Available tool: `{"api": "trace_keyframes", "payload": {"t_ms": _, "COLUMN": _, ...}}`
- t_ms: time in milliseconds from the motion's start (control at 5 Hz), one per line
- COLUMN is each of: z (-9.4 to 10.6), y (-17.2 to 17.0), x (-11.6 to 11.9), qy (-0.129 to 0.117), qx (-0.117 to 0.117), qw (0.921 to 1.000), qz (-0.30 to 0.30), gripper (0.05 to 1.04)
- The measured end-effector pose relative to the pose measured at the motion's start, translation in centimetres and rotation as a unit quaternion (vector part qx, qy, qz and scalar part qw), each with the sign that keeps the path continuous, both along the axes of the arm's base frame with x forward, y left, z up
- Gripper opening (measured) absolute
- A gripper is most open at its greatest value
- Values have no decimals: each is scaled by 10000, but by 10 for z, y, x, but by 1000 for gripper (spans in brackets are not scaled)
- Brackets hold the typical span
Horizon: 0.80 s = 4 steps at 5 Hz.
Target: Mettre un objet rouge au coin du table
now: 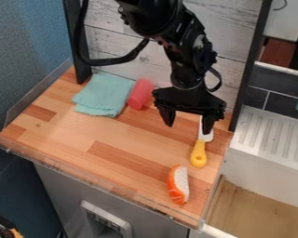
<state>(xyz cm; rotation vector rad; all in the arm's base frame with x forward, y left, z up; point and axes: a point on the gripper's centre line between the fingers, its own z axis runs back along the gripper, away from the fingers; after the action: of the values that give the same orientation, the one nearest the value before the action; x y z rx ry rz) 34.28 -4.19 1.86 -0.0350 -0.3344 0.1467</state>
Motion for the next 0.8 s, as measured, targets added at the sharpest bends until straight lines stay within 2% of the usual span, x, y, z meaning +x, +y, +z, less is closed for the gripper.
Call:
{"api": "trace_keyframes", "payload": {"t_ms": 200, "z": -11, "y": 2, "x": -4, "qy": 187, "qx": 72, "qw": 9998, "qz": 20, "gripper": 1000}}
{"api": "trace_keyframes", "payload": {"t_ms": 400, "z": -8, "y": 28, "x": 1, "qy": 216, "qx": 527, "qw": 9977, "qz": 359, "gripper": 1000}}
{"api": "trace_keyframes", "payload": {"t_ms": 800, "z": -13, "y": 87, "x": 29, "qy": 260, "qx": 715, "qw": 9934, "qz": 855, "gripper": 1000}}
